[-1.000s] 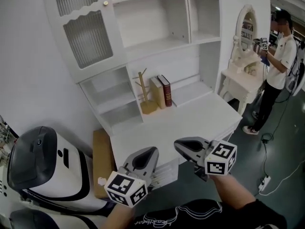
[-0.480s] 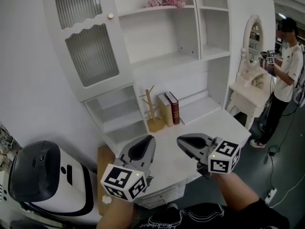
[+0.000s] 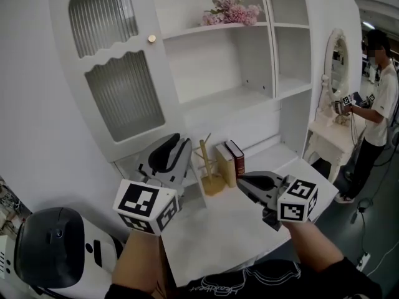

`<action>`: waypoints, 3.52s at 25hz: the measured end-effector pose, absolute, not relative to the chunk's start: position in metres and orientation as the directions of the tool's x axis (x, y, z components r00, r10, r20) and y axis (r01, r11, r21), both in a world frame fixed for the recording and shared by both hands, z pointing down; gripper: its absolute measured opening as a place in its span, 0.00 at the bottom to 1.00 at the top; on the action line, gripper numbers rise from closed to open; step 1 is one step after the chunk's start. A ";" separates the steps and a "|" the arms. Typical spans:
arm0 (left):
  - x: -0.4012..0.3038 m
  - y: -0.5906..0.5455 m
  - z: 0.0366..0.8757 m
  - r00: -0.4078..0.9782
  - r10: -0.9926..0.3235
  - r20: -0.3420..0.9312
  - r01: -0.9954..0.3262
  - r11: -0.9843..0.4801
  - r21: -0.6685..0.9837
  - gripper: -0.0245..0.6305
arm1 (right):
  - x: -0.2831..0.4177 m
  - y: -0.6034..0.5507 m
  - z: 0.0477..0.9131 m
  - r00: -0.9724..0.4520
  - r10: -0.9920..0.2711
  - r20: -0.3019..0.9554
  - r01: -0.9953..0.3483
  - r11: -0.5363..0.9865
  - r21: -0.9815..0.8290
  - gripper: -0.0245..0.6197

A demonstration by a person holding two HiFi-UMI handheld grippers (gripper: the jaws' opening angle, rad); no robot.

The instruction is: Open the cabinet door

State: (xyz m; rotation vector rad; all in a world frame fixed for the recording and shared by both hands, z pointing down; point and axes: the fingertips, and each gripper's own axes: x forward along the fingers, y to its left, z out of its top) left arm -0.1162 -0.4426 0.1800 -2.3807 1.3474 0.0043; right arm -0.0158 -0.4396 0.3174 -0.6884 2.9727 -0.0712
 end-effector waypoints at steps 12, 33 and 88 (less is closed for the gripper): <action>-0.153 -0.518 0.076 0.429 -0.862 -0.271 -0.838 -0.267 -0.476 0.28 | -0.005 -0.476 0.315 -0.878 -0.478 -0.036 -0.475 0.877 -0.068 0.05; -0.176 -0.603 -0.030 0.158 -0.899 -0.408 -0.813 0.116 -0.571 0.28 | 0.027 -0.488 0.303 -0.849 -0.529 0.006 -0.528 0.847 -0.069 0.05; -0.168 -0.464 -0.028 0.186 -0.923 -0.337 -0.897 -0.019 -0.442 0.15 | 0.089 -0.411 0.312 -0.836 -0.549 -0.024 -0.547 0.835 -0.050 0.05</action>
